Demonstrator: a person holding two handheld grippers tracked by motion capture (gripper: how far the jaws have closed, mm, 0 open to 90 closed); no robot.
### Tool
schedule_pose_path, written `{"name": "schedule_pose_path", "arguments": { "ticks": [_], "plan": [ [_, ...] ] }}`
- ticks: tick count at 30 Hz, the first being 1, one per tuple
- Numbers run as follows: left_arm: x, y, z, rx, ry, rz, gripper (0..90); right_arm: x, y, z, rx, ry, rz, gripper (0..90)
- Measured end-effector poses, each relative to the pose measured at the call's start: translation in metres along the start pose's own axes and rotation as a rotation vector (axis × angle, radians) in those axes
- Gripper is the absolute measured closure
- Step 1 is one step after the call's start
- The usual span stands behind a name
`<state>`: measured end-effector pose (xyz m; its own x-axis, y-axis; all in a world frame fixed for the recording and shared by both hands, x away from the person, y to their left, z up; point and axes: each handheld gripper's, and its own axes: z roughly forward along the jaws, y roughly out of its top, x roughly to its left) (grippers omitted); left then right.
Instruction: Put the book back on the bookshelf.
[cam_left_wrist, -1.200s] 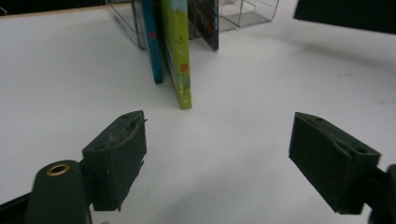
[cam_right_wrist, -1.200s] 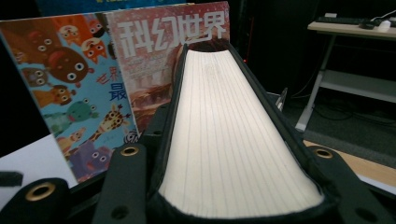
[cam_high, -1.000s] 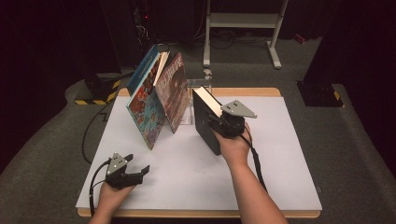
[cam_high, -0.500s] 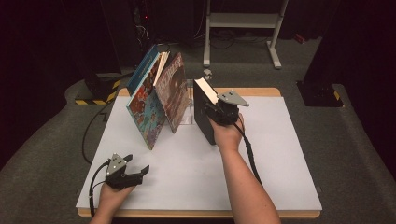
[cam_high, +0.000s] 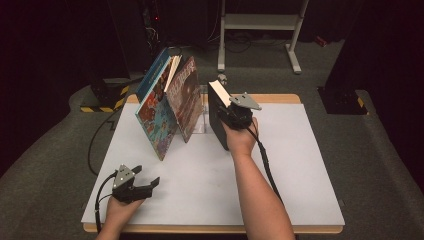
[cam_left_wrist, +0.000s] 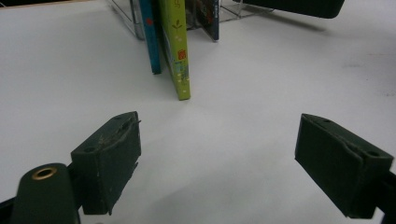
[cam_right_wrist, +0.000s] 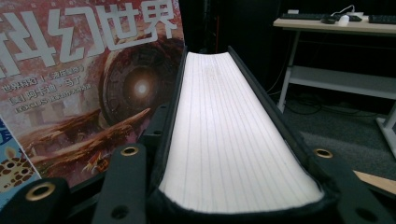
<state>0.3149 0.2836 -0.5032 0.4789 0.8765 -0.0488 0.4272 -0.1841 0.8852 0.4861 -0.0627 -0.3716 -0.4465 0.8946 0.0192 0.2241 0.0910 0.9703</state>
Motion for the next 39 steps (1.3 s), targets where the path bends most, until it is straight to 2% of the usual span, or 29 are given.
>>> {"name": "schedule_pose_path", "arguments": {
  "ticks": [6,9,17,28,39],
  "plan": [
    [0.000,0.000,0.000,-0.002,0.000,0.000,14.8,0.004,-0.005,0.003,0.012,0.005,-0.018,53.3],
    [0.000,0.000,0.000,-0.003,-0.004,-0.002,14.8,0.006,-0.008,0.002,0.000,0.005,-0.023,53.0],
    [0.000,0.000,0.000,-0.003,-0.004,-0.001,14.7,0.008,-0.012,-0.005,0.023,0.002,-0.030,52.2],
    [0.000,0.000,-0.001,-0.005,-0.010,-0.001,14.8,0.008,-0.013,-0.009,0.047,0.008,-0.011,50.3],
    [0.000,0.000,-0.001,-0.009,-0.011,-0.003,14.8,0.002,-0.011,-0.007,0.113,0.040,0.018,44.3]
  ]
}}
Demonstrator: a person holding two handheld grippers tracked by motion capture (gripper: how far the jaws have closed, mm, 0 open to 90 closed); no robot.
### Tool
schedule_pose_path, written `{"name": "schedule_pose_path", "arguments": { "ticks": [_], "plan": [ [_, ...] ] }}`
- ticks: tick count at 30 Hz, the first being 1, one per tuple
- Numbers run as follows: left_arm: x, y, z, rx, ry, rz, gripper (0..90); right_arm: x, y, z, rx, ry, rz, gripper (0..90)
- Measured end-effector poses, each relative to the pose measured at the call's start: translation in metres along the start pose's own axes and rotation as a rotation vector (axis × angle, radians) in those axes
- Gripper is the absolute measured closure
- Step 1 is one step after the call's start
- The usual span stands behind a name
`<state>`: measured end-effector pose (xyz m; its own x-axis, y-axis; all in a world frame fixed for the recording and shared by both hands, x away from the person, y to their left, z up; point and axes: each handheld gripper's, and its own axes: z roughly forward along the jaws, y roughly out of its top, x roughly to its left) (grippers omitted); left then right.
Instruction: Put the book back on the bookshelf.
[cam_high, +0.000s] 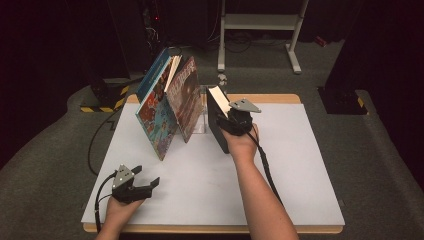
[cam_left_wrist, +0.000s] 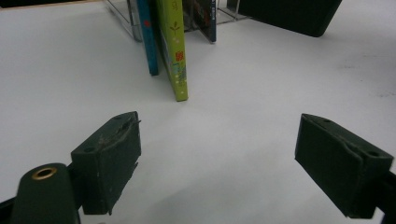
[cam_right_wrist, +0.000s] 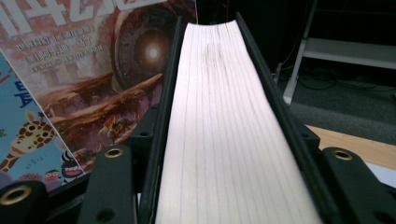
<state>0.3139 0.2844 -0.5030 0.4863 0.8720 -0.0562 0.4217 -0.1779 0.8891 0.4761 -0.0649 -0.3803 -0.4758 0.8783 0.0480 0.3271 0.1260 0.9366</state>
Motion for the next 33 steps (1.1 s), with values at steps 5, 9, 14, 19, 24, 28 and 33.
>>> {"name": "schedule_pose_path", "arguments": {
  "ticks": [5,9,14,19,24,28,33],
  "plan": [
    [0.000,0.000,0.001,0.006,0.002,0.001,14.8,-0.001,0.000,0.002,0.007,0.001,0.009,46.5],
    [0.000,0.000,0.000,0.002,0.002,0.000,14.8,0.002,0.003,0.001,0.005,-0.017,-0.036,51.7],
    [0.000,0.000,0.001,0.003,0.000,-0.002,14.8,0.004,0.009,0.004,0.002,-0.037,-0.032,52.6],
    [0.001,0.000,-0.001,-0.007,-0.008,-0.008,14.8,0.002,0.015,0.009,-0.011,-0.062,-0.001,52.7],
    [0.001,0.000,0.000,-0.007,-0.012,-0.009,14.7,0.003,0.022,0.018,-0.031,-0.090,0.005,52.7],
    [0.001,0.000,-0.001,-0.007,-0.013,-0.009,14.7,0.002,0.026,0.028,-0.045,-0.099,0.020,52.7],
    [0.001,0.000,-0.001,-0.011,-0.015,-0.009,14.7,0.003,0.031,0.040,-0.053,-0.131,0.014,52.7]
  ]
}}
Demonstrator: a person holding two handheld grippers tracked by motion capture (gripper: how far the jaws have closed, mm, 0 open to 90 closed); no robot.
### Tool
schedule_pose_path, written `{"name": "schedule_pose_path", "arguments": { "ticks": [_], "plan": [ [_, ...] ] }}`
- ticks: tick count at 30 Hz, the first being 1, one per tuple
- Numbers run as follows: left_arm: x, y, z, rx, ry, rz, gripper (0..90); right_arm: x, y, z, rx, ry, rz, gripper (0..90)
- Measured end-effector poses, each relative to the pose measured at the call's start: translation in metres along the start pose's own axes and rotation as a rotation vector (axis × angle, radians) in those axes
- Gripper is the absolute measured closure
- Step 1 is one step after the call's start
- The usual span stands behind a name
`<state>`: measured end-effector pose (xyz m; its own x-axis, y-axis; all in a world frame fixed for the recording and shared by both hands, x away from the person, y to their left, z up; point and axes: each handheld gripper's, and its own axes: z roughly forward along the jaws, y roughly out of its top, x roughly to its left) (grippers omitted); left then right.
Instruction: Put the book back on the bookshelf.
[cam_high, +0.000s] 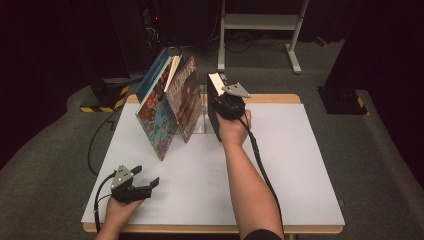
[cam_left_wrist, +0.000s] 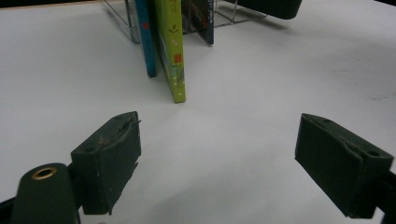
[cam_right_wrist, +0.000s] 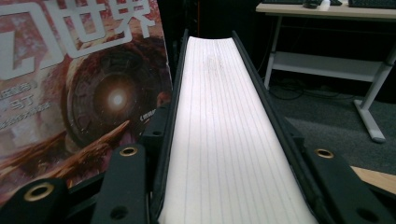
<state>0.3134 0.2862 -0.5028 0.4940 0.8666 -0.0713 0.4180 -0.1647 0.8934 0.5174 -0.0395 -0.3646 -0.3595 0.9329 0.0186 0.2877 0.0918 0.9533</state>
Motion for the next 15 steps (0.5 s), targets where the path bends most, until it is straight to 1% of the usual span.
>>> {"name": "schedule_pose_path", "arguments": {
  "ticks": [5,7,9,14,15],
  "plan": [
    [0.000,0.000,0.000,-0.001,0.000,0.002,14.7,0.001,0.002,0.008,-0.013,-0.003,-0.001,52.7],
    [0.000,0.000,0.000,-0.002,0.000,-0.001,14.8,0.000,0.002,0.012,-0.022,-0.012,0.006,52.8],
    [0.000,0.000,0.000,-0.005,-0.001,-0.004,14.7,0.000,0.003,0.016,-0.020,-0.011,0.013,52.8],
    [0.000,-0.001,0.000,-0.007,-0.002,-0.008,14.7,0.002,0.000,0.023,-0.025,-0.022,-0.004,52.8],
    [0.000,-0.001,0.000,-0.007,-0.002,-0.007,14.7,0.002,0.000,0.025,-0.027,-0.021,-0.001,52.8]
  ]
}}
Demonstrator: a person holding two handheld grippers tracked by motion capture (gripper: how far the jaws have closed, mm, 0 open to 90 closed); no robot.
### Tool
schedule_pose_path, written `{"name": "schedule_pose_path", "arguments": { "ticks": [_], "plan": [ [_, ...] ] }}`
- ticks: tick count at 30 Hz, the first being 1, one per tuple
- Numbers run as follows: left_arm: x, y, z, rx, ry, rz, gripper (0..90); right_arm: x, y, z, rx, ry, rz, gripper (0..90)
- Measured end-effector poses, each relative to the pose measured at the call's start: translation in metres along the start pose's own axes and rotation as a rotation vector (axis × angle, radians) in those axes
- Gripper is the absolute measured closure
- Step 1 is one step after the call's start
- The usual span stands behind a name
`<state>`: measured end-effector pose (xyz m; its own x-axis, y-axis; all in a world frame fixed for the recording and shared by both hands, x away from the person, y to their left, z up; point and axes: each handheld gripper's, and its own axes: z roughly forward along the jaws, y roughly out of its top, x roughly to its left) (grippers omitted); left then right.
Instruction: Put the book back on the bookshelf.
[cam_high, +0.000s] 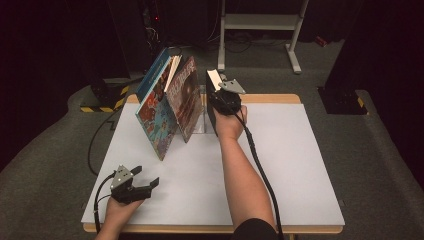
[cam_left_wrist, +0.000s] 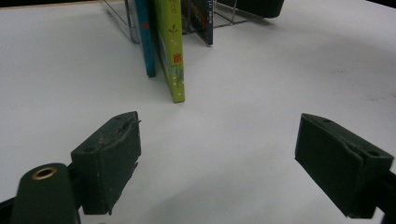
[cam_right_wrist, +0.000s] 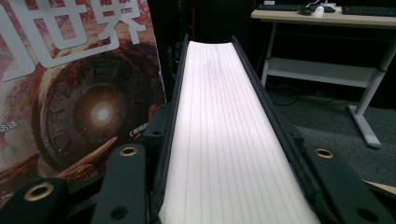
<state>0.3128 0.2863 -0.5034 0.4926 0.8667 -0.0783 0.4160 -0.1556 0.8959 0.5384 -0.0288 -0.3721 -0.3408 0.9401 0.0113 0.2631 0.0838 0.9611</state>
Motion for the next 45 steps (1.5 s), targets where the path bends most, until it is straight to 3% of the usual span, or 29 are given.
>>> {"name": "schedule_pose_path", "arguments": {
  "ticks": [10,18,23,26,29,45],
  "plan": [
    [0.000,0.000,0.000,0.001,-0.004,0.002,14.7,0.003,-0.005,0.005,-0.007,-0.014,-0.012,52.6],
    [-0.001,0.000,0.001,0.011,-0.001,0.007,14.7,0.005,-0.005,0.002,0.030,-0.005,-0.051,50.5],
    [-0.001,0.000,0.002,0.012,0.000,0.005,14.7,-0.001,0.000,-0.002,0.055,0.026,-0.015,47.0],
    [-0.001,0.000,0.002,0.013,0.001,0.010,14.7,-0.003,0.004,-0.004,0.074,0.043,-0.033,45.9],
    [-0.001,0.000,0.001,0.013,0.002,0.015,14.7,-0.006,0.006,-0.005,0.092,0.065,-0.014,45.2],
    [0.000,0.000,0.001,0.009,-0.005,-0.002,14.8,-0.005,0.012,0.003,0.128,0.044,-0.002,44.9]
  ]
}}
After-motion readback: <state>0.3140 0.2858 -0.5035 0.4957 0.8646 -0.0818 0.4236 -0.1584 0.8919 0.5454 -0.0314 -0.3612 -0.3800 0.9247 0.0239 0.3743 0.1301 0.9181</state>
